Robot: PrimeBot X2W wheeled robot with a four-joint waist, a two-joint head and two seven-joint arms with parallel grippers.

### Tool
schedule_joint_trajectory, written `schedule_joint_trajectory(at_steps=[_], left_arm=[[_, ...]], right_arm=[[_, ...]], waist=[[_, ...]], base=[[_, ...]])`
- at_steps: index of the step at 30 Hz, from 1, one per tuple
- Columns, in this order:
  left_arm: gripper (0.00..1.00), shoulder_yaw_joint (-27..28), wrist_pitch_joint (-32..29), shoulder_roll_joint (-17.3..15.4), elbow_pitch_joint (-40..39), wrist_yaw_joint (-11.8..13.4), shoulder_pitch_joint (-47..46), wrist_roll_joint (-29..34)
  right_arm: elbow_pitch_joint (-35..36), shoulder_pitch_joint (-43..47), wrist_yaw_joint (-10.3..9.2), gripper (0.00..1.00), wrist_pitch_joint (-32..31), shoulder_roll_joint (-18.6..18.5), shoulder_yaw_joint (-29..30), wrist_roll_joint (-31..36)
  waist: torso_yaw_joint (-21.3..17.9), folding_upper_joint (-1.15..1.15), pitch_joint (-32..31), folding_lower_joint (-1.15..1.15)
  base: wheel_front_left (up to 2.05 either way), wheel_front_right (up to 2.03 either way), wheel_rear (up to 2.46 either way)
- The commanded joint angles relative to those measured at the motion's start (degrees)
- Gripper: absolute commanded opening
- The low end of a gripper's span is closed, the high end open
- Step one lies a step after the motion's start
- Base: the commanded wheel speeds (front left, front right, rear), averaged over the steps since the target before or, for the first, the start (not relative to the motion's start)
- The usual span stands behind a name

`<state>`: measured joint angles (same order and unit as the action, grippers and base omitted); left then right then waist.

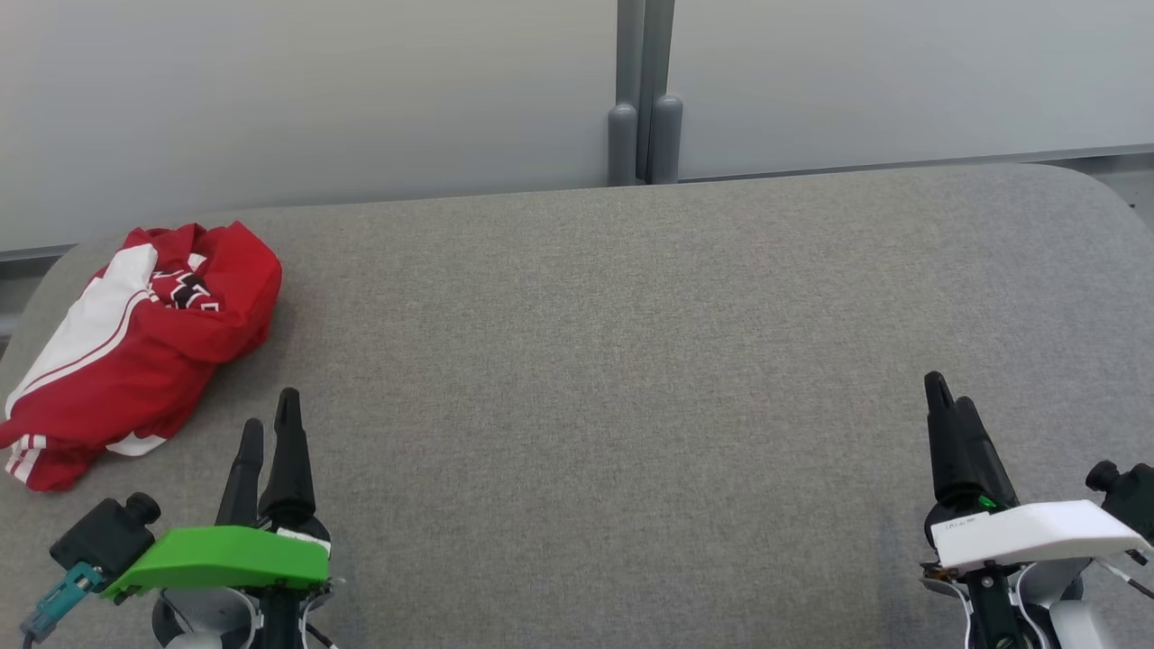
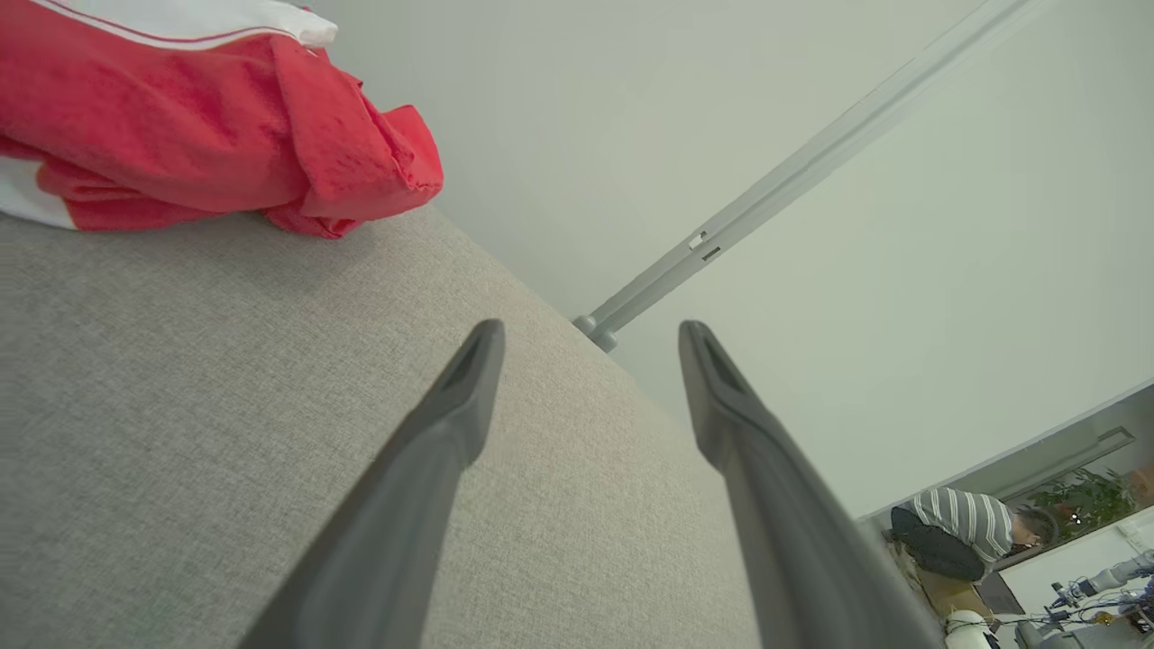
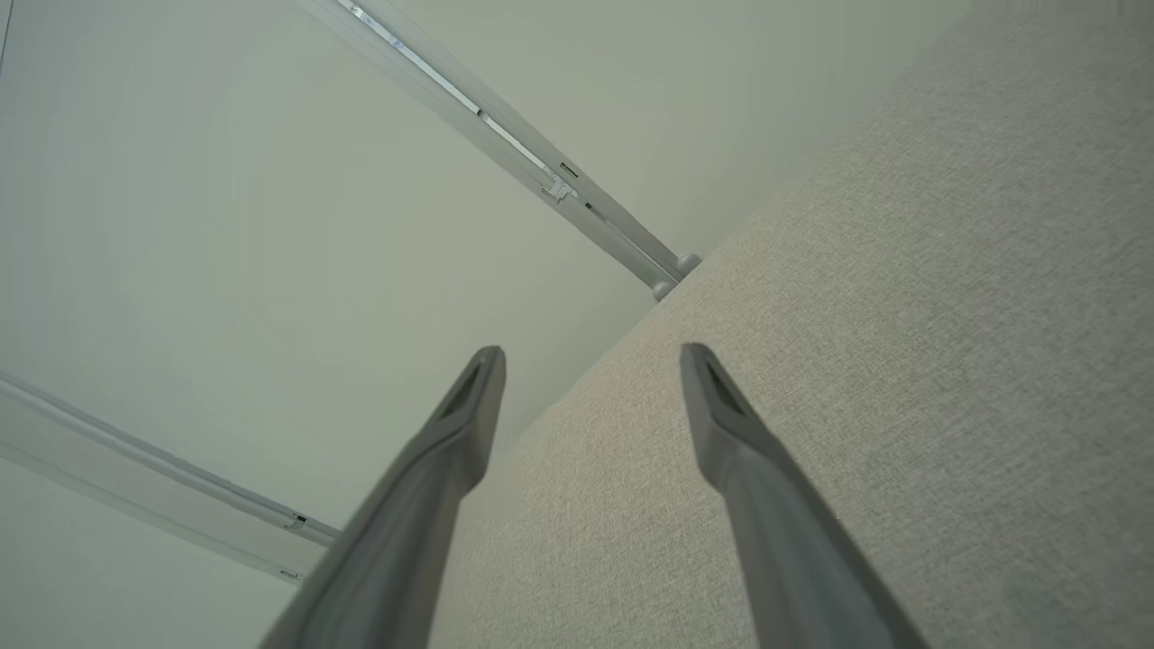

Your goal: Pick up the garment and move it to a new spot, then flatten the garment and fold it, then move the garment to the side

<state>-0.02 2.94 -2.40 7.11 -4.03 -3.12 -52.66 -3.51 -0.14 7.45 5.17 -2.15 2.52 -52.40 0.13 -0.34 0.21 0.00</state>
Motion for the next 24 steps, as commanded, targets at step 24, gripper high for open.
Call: schedule_joint_trajectory(at_steps=[24], left_arm=[[1.0, -3.3, 4.9, -2.2, -2.7, 1.6, 3.4, 24.6]], right_arm=[[2.4, 0.7, 0.03, 1.0, 4.1, -0.6, -2.4, 24.4]], waist=[[0.0, 0.18, 0.3, 0.0]], base=[[0.0, 0.0, 0.0]])
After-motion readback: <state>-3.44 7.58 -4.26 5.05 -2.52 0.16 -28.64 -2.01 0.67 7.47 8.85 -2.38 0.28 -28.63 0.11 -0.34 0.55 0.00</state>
